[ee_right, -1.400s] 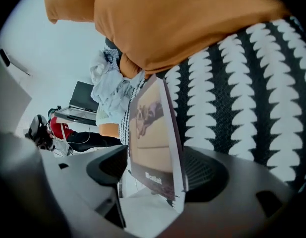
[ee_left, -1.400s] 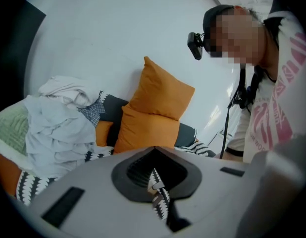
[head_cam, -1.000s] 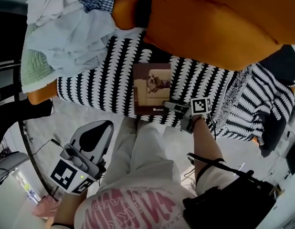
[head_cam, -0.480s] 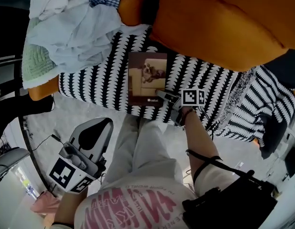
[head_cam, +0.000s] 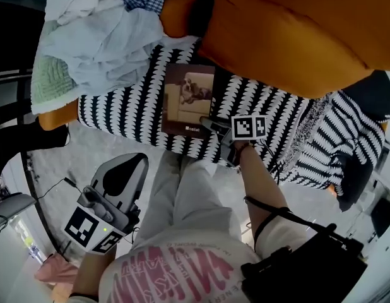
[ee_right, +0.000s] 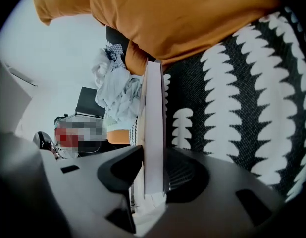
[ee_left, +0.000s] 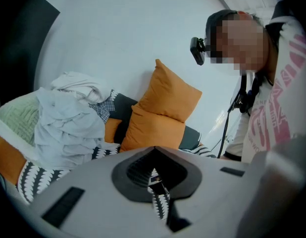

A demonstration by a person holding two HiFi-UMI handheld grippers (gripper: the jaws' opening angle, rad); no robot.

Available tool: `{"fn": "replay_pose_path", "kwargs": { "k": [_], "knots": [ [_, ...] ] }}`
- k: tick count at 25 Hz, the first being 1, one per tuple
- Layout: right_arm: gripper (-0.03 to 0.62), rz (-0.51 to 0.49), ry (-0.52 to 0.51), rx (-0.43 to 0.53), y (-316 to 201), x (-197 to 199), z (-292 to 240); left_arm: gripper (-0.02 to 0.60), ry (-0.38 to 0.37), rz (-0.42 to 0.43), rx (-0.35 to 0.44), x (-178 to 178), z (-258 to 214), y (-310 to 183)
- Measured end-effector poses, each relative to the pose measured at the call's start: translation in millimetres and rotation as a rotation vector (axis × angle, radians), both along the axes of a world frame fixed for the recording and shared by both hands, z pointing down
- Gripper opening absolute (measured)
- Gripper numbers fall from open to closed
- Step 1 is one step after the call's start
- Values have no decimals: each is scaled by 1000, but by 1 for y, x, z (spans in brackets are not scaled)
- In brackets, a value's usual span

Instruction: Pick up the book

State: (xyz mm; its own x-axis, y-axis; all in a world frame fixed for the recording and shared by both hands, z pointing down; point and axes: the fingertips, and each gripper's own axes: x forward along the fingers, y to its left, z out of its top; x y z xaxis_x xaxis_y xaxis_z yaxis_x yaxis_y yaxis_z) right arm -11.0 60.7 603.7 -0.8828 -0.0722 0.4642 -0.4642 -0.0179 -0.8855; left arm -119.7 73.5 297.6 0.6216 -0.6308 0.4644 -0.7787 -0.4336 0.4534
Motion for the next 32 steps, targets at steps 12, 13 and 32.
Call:
{"fn": "replay_pose_path", "kwargs": {
  "k": [12,13,32],
  "knots": [
    [146,75,-139,133,-9,10,-52,8,32,-22,59,5,-17,11],
    [146,84,-151,158,-15,11,-58,8,32,-16,74,7,-19,9],
    [144,284,-383,619,-33,60,-302,8,102,42,377,49,-134,17]
  ]
}}
